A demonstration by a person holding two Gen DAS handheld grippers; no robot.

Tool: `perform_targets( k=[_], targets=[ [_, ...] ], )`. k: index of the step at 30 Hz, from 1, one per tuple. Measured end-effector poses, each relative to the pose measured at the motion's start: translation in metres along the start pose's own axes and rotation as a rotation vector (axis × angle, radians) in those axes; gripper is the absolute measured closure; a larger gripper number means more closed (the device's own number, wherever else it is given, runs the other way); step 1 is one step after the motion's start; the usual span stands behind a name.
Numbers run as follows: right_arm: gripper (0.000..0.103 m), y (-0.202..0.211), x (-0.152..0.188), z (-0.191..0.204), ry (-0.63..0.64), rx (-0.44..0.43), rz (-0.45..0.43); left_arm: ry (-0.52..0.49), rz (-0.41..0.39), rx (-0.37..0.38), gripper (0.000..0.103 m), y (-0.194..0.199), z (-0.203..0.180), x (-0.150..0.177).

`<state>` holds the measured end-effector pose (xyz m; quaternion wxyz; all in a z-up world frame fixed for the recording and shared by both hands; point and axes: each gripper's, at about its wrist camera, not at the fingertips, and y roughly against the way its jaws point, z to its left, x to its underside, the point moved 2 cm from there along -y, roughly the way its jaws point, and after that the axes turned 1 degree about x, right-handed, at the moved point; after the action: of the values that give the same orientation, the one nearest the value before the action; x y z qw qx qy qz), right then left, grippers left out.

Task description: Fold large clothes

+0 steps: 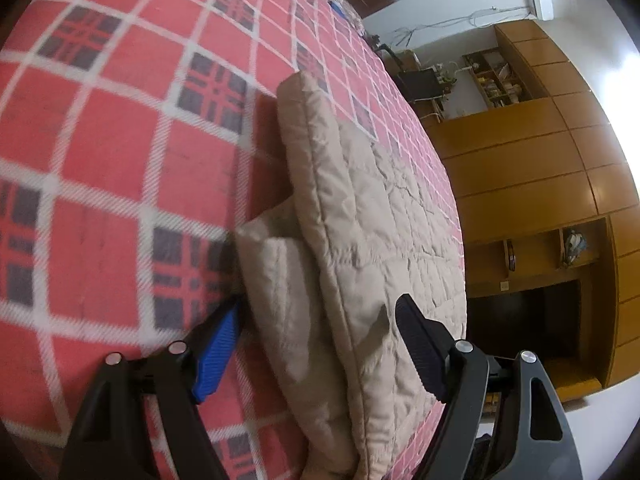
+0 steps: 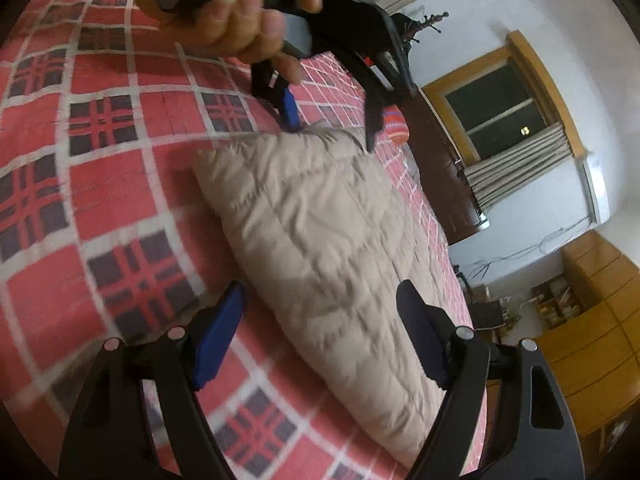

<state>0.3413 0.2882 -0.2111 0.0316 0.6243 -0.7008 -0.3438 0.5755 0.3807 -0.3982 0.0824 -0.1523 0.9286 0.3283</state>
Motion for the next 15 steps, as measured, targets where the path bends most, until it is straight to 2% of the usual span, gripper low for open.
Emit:
perform_targets(
  k=[6,11,15],
  targets=[
    [0.031,-0.009,-0.013,0.006,0.029,0.038,-0.016,-0.018,0.029,-0.020,0.028,-0.010,-0.004,-0.008],
    [0.034,-0.015,-0.027,0.008,0.031,0.058,-0.013,0.000,0.043,-0.037,0.044,-0.011,-0.004,-0.011],
    [0.041,-0.015,-0.032,0.020,0.007,0.049,0.009,0.004,0.061,-0.044,0.060,-0.013,-0.004,-0.011]
  ],
)
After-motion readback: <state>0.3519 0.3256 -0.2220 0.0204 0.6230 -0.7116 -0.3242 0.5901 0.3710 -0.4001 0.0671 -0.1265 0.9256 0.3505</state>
